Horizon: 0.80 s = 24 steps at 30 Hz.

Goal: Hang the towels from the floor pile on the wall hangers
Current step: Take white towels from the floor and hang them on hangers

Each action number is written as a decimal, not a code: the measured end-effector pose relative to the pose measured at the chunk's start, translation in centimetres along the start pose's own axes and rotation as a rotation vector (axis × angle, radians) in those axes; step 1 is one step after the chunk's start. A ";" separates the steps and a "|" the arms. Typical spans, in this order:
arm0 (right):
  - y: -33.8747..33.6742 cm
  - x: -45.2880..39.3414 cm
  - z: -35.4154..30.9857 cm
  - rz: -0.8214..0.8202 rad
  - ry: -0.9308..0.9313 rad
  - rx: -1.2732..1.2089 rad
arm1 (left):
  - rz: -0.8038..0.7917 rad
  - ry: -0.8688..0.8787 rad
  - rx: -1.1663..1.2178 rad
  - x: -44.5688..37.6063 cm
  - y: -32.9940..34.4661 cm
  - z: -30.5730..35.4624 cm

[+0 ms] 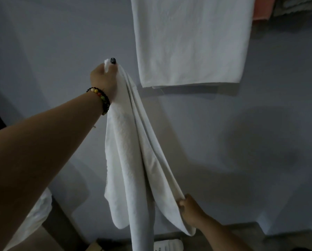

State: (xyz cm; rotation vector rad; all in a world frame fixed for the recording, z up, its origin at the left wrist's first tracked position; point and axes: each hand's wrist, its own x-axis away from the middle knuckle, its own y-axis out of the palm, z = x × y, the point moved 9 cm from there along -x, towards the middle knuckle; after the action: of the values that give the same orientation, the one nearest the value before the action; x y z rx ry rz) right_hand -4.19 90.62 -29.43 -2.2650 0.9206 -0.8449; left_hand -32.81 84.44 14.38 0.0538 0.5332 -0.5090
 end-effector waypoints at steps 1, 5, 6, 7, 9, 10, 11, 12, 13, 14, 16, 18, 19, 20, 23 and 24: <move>0.7 0.1 1.3 -0.037 0.092 0.019 | 0.017 -0.004 0.014 -0.2 -0.1 0.2; 1.7 0.8 4.8 -0.065 0.264 0.004 | 0.057 -0.003 0.032 -0.9 -0.1 1.5; 1.8 0.7 5.3 -0.072 0.280 -0.015 | 0.060 -0.004 0.035 -1.1 0.0 1.8; 1.6 0.7 5.3 -0.077 0.284 -0.019 | 0.065 -0.005 0.037 -1.2 0.1 1.9; 0.8 0.7 4.7 -0.083 0.254 0.130 | 0.072 -0.009 0.038 -1.5 0.1 1.9; 0.2 0.5 4.4 -0.046 0.232 0.191 | 0.076 -0.012 0.044 -1.6 0.0 1.7; -0.8 0.4 4.3 0.010 0.216 0.237 | 0.083 -0.014 0.050 -1.8 -0.2 1.5; -1.8 0.3 4.2 0.065 0.208 0.248 | 0.091 -0.020 0.056 -2.0 -0.5 1.2; -2.9 0.1 4.3 0.130 0.195 0.248 | 0.097 -0.031 0.055 -2.1 -0.7 0.9; -4.0 0.0 4.5 0.169 0.202 0.227 | 0.102 -0.042 0.047 -2.3 -1.1 0.6; -6.8 0.0 4.9 0.208 0.223 0.188 | 0.109 -0.059 0.027 -2.5 -1.8 -0.4; -10.6 -0.2 5.1 0.285 0.218 0.238 | 0.125 -0.071 0.020 -2.6 -2.8 -1.6; -12.9 -0.2 5.0 0.329 0.217 0.274 | 0.135 -0.076 0.019 -2.6 -3.4 -2.2; -15.1 -0.2 4.7 0.371 0.215 0.298 | 0.142 -0.082 0.015 -2.7 -3.9 -2.8; -21.9 0.4 3.2 0.497 0.212 0.324 | 0.151 -0.125 -0.027 -2.5 -5.5 -4.6; -24.0 0.7 2.5 0.534 0.213 0.319 | 0.163 -0.141 -0.031 -2.5 -6.0 -5.4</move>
State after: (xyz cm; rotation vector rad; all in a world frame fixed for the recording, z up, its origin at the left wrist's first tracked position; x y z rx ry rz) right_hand 7.67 105.47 -14.57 -1.5708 1.3033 -0.9128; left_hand -40.05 81.31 11.49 0.0318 0.3949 -0.3422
